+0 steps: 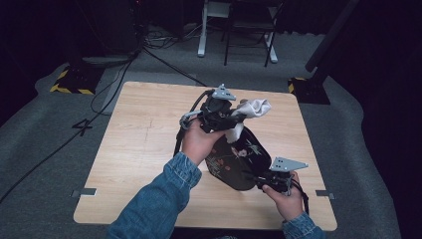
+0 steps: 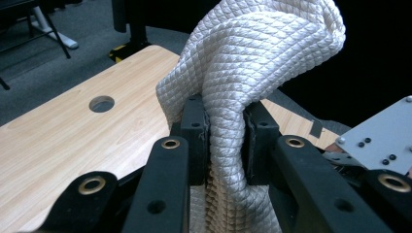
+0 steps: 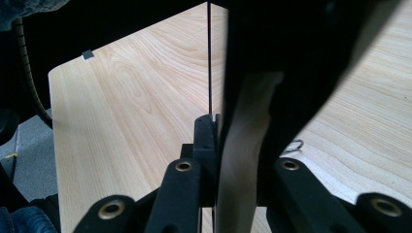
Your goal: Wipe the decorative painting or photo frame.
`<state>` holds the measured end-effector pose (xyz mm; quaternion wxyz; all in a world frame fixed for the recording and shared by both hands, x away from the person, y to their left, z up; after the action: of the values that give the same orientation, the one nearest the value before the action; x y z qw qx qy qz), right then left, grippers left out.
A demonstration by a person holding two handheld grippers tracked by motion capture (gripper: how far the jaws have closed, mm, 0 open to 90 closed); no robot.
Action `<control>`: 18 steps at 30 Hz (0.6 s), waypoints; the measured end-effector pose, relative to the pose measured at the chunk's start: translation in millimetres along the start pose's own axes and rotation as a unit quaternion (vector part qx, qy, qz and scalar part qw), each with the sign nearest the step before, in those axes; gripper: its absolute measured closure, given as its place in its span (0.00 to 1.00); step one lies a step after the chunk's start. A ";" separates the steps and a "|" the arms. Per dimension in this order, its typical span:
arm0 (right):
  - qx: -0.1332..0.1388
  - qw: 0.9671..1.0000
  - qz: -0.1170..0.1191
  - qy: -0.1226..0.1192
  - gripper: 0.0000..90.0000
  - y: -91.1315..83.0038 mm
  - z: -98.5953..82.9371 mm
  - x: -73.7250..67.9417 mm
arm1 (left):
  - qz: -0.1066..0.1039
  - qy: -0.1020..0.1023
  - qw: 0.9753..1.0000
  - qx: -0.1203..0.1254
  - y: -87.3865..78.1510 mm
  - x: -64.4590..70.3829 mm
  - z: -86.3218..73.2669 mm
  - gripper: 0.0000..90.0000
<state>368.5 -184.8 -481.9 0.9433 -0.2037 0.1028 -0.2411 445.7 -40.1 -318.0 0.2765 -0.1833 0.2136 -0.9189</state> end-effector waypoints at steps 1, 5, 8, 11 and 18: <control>0.000 1.000 0.000 0.000 0.89 0.0 0.0 0.0 | 0.002 0.000 1.000 -0.001 -0.7 -1.6 -0.7 0.84; 0.000 1.000 0.000 0.000 0.89 0.1 0.0 0.1 | 0.007 -0.001 1.000 0.002 -1.8 -7.4 -2.9 0.84; 0.000 1.000 -0.001 0.000 0.89 0.1 0.0 0.4 | 0.015 -0.002 1.000 -0.001 -2.8 -10.8 -4.7 0.84; 0.000 1.000 -0.001 0.000 0.89 0.1 0.0 0.5 | 0.019 -0.005 1.000 0.001 -2.9 -13.6 -6.5 0.84; 0.000 1.000 -0.001 0.000 0.89 0.1 0.0 0.6 | 0.018 -0.021 1.000 0.003 -2.6 -23.0 -13.3 0.84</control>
<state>369.1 -185.0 -482.0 0.9431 -0.2037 0.1025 -0.2421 456.5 -20.8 -332.9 0.2981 -0.1976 0.2084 -0.9103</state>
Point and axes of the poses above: each handheld gripper's, and its own axes: y roughly forward along the jaws, z roughly out of its top, x roughly to its right, the point moved 7 cm from there along y, roughly forward along the jaws, and after that the axes turned 6 degrees about -y, right-handed, at the moved point
